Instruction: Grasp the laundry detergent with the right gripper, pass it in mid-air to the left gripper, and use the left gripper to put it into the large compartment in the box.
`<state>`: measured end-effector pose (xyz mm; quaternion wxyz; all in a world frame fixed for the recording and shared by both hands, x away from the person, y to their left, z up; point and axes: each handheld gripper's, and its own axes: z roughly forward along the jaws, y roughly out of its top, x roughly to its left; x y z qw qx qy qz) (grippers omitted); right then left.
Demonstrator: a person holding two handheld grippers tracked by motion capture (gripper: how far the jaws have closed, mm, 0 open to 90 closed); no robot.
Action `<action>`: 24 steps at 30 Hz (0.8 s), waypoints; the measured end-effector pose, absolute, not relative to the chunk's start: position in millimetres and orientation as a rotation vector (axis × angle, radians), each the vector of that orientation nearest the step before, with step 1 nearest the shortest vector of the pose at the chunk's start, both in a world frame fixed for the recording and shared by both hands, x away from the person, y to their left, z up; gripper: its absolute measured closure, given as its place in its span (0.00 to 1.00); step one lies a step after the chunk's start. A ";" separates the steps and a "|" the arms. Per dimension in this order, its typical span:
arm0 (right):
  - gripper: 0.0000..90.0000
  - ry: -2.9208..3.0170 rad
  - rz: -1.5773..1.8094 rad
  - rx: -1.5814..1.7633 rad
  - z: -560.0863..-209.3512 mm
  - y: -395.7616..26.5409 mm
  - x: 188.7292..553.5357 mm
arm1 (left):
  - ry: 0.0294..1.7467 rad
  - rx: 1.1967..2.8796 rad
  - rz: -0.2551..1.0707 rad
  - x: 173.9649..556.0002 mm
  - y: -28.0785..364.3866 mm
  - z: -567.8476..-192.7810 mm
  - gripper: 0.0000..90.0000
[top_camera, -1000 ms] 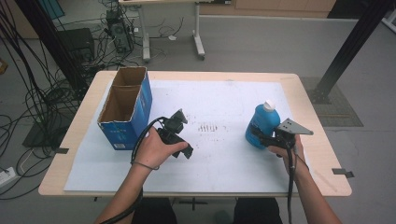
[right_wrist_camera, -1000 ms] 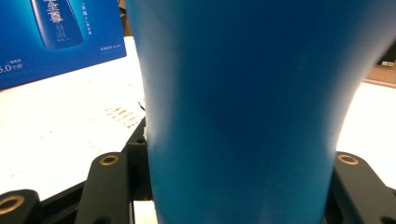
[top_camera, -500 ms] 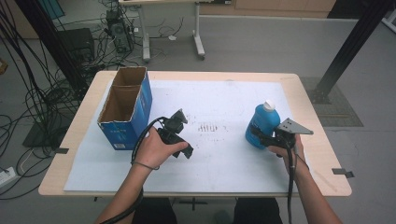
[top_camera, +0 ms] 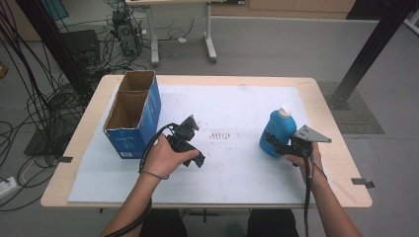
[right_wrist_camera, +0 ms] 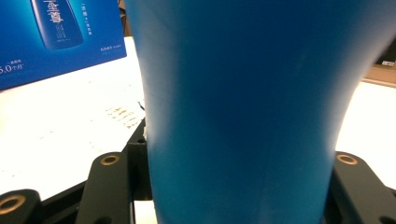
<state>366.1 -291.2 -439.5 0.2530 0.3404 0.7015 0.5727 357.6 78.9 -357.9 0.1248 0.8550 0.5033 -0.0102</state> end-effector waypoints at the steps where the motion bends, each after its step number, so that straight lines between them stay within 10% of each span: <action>1: 0.48 1.905 1.558 0.925 -439.7 -291.1 366.0 | 1.468 2.492 -0.027 357.7 78.8 -357.9 0.10; 24: 0.48 1.897 1.564 0.924 -440.5 -291.2 365.6 | 1.461 2.498 -0.029 357.2 75.3 -356.7 0.10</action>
